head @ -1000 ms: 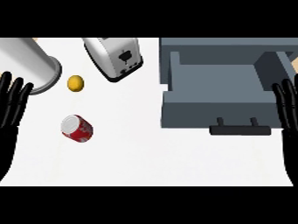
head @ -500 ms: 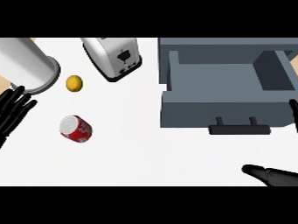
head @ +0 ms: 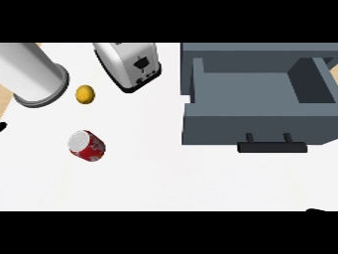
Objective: Pick up the can, place it into the drawer and close the drawer
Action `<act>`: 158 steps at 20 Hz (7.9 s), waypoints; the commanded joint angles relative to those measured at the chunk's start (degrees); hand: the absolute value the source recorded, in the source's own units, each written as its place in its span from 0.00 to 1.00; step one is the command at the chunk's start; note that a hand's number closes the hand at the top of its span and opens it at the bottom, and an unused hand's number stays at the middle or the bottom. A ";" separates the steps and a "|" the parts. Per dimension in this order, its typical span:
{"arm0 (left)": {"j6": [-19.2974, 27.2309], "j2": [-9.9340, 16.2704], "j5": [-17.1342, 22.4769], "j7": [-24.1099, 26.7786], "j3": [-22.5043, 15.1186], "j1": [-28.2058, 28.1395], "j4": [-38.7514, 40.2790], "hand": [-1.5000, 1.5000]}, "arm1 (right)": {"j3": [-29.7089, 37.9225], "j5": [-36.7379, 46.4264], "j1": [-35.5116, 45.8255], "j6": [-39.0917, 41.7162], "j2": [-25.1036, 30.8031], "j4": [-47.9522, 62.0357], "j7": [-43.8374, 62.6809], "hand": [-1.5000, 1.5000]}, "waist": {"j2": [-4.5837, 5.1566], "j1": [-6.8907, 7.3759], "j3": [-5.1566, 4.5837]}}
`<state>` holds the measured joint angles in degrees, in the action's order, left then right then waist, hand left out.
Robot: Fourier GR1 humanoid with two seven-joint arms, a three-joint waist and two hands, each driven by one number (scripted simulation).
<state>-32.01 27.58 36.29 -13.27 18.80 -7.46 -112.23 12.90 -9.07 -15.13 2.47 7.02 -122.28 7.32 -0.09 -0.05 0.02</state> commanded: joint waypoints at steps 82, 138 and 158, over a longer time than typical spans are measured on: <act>0.50 -10.51 -33.93 43.91 -3.37 35.21 94.53 0.00 | 32.43 -22.79 -9.44 29.99 -3.88 -2.65 4.15 0.00 | 0.21 -0.95 -0.08; 55.90 -27.58 -22.50 3.90 -23.59 53.11 39.30 1.00 | 26.38 -22.77 -9.85 22.45 -6.05 -11.56 10.27 0.00 | 0.19 -0.95 -0.03; 63.35 -27.58 -12.80 9.01 -26.72 77.90 65.08 1.00 | 25.84 -19.62 -7.15 25.20 -6.59 -6.48 5.86 0.00 | 0.44 -1.89 0.03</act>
<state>32.08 0.00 21.10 -6.73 -8.60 66.13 -53.44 38.57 -30.14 -23.32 26.38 0.71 -130.67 14.99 0.23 -1.77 0.03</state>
